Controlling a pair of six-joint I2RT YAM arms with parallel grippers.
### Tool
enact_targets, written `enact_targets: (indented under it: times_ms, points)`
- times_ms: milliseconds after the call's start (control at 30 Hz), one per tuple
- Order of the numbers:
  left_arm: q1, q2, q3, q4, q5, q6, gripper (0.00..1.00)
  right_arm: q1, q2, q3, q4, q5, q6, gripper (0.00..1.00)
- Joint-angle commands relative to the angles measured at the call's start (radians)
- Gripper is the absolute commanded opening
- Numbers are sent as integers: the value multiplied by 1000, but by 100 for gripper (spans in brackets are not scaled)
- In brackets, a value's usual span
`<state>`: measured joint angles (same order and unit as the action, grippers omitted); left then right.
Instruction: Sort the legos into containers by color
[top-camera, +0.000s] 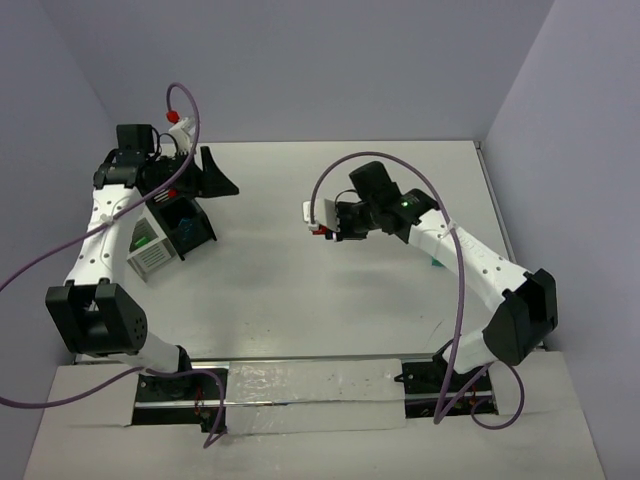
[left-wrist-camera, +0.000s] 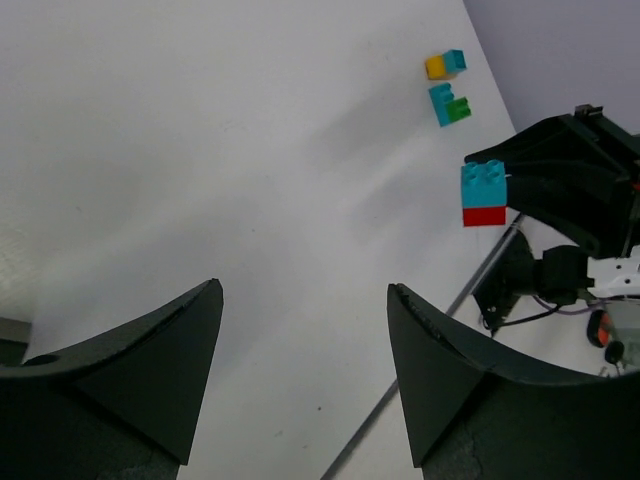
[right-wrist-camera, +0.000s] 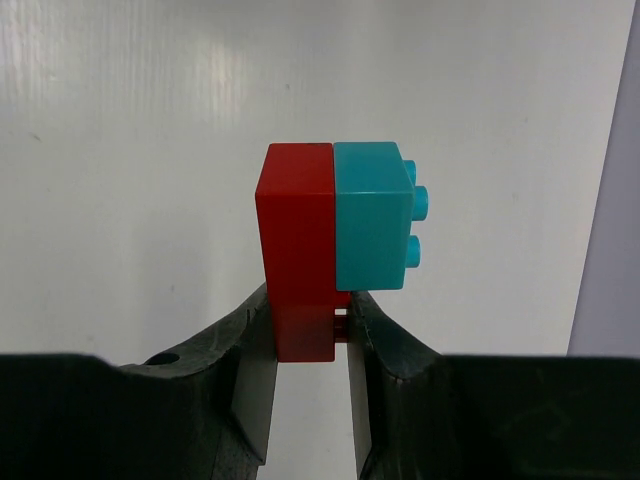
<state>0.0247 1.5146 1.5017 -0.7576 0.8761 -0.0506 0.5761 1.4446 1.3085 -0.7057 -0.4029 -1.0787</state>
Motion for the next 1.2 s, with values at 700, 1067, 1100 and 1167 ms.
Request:
enact_targets:
  times_ms: [700,1067,1100,1167]
  points:
    - [-333,103,35,-108,83,-24,82,269,90,155,104,233,63,0]
    - [-336,143,52,-91,120,-50,77,293,93,162,112,248,50,0]
    - [-336,144,51,-87,124,-53,71,298,92,160,115,249,49,0]
    - [-336,145,51,-79,145,-63,62,302,95,157,120,256,48,0]
